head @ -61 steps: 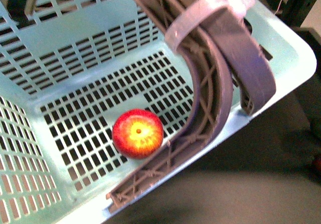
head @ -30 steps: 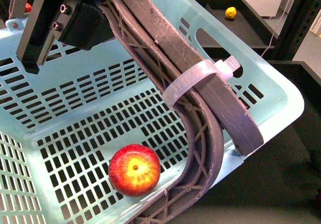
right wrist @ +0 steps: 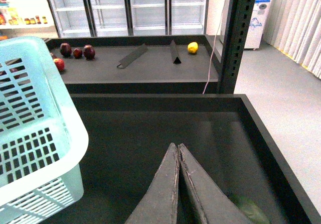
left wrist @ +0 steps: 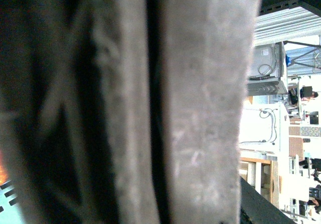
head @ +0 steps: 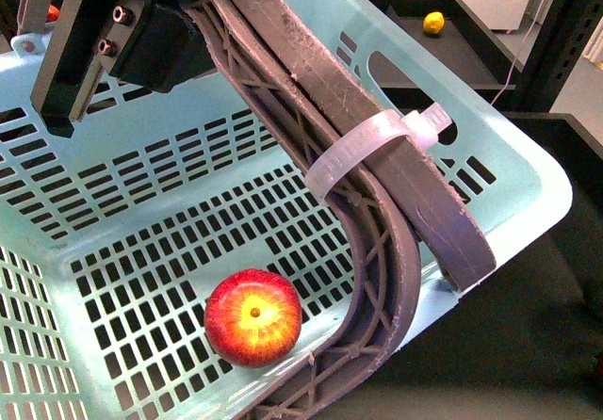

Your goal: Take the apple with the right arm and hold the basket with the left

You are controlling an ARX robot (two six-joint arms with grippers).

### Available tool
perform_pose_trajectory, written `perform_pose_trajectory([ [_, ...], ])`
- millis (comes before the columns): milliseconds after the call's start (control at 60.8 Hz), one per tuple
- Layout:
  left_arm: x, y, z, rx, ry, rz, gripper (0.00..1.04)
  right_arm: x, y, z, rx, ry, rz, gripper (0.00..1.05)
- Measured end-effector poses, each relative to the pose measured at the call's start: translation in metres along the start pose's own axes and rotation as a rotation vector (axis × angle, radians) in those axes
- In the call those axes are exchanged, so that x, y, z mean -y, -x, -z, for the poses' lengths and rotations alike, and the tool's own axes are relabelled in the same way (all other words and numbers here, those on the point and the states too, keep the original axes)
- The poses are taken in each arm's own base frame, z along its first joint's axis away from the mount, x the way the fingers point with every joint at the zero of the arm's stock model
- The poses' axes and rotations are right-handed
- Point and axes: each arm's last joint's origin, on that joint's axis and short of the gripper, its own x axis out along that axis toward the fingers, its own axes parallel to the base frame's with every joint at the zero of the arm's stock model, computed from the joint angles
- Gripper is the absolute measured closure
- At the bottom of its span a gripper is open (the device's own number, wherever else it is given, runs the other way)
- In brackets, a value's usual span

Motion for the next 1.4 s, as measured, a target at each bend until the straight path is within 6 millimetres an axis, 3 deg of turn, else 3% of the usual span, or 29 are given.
perform_pose_trajectory([
  [723,0.0,0.0,0.0,0.0,0.001,0.0,0.76,0.0,0.016,0.003,-0.006,0.001,0.0,1.01],
  [920,0.0,0.0,0.0,-0.001,-0.002,0.0,0.76,0.0,0.016,0.003,-0.005,0.0,0.0,0.7],
  [1167,0.0,0.0,0.0,0.0,-0.003,0.0,0.76,0.0,0.016,0.003,-0.005,0.0,0.0,0.11],
  [1200,0.0,0.0,0.0,0.0,-0.002,0.0,0.76,0.0,0.016,0.003,-0.005,0.0,0.0,0.07],
  [1397,0.0,0.0,0.0,0.0,-0.002,0.0,0.76,0.0,0.016,0.003,-0.005,0.0,0.0,0.09],
])
